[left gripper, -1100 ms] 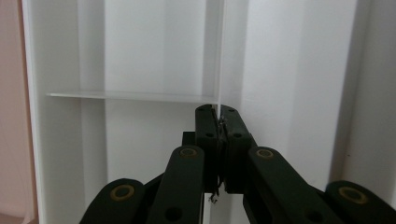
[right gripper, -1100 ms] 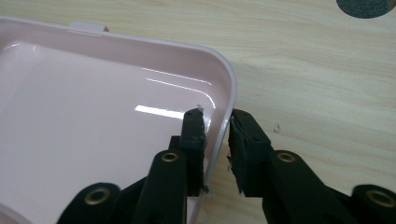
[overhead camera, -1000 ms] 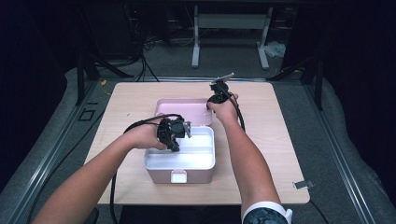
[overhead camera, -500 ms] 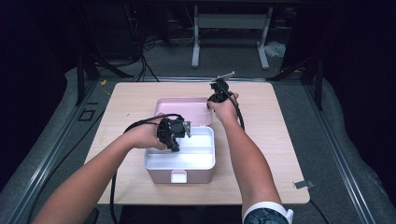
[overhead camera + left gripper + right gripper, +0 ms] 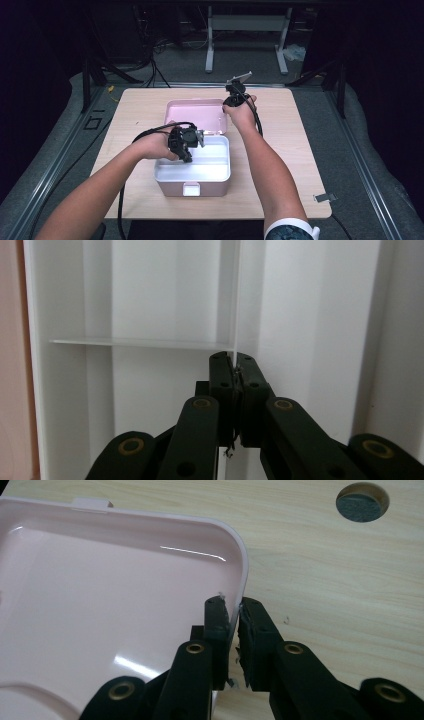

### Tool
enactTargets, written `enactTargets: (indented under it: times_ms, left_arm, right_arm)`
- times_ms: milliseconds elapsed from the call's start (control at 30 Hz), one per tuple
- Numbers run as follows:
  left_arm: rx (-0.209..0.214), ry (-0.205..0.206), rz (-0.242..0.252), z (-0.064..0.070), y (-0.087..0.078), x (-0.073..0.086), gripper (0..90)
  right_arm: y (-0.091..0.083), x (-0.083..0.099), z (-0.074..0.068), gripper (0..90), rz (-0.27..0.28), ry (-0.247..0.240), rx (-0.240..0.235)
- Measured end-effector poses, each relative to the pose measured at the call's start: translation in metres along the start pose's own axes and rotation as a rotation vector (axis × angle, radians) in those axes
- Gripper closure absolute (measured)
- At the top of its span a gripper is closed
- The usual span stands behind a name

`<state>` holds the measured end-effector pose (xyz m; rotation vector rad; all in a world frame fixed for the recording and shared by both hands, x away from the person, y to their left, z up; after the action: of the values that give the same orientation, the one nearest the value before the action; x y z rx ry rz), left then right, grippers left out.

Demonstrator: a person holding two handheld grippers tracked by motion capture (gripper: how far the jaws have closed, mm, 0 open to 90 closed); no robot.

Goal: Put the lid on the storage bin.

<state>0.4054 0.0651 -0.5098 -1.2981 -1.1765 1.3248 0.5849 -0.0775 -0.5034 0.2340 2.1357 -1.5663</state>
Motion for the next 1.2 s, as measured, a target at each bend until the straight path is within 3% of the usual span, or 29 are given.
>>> enactTargets:
  times_ms: [33, 233, 533, 567, 667, 700, 1000, 1133, 1200]
  left_arm:
    - [0.0, 0.0, -0.001, 0.0, 0.0, 0.0, 87.7]
    - [0.0, 0.002, -0.002, 0.0, 0.0, 0.0, 87.7]
    - [-0.001, 0.0, -0.003, 0.0, 0.0, 0.0, 87.7]
    - [-0.002, -0.001, -0.002, 0.0, 0.0, 0.0, 87.6]
    - [-0.004, -0.002, -0.005, 0.0, 0.0, 0.0, 87.6]
    - [-0.004, -0.002, -0.005, 0.0, 0.0, 0.0, 87.6]
    - [-0.003, -0.005, -0.005, 0.0, 0.0, 0.0, 87.5]
    - [-0.007, -0.009, -0.011, 0.0, -0.001, 0.001, 87.5]
    - [-0.005, -0.011, 0.004, 0.0, 0.0, 0.001, 87.5]
  right_arm:
    - [-0.001, -0.003, 0.0, 83.4, 0.032, -0.001, 0.027]
    - [-0.017, -0.005, -0.005, 84.3, 0.029, -0.014, 0.022]
    - [-0.044, -0.008, -0.014, 85.1, 0.107, -0.055, 0.035]
    - [-0.049, -0.006, -0.016, 85.1, 0.103, -0.068, 0.013]
    - [-0.064, -0.004, -0.021, 85.4, 0.182, -0.102, 0.036]
    - [-0.064, -0.004, -0.021, 85.4, 0.182, -0.102, 0.036]
    - [-0.099, 0.014, -0.032, 86.5, 0.298, -0.159, -0.027]
    - [-0.109, 0.022, -0.035, 87.2, 0.349, -0.164, -0.029]
    - [-0.119, 0.034, -0.039, 87.6, 0.39, -0.193, -0.025]
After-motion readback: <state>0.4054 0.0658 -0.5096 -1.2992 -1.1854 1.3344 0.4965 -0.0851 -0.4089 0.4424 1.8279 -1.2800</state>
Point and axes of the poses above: each handheld gripper's, and its own axes: y roughly forward along the jaws, x roughly out of its underside, z roughly to its right, the point moved 9 cm from there along y, roughly forward along the jaws, and after that the axes turned 3 degrees about -z, right-handed, at the moved point
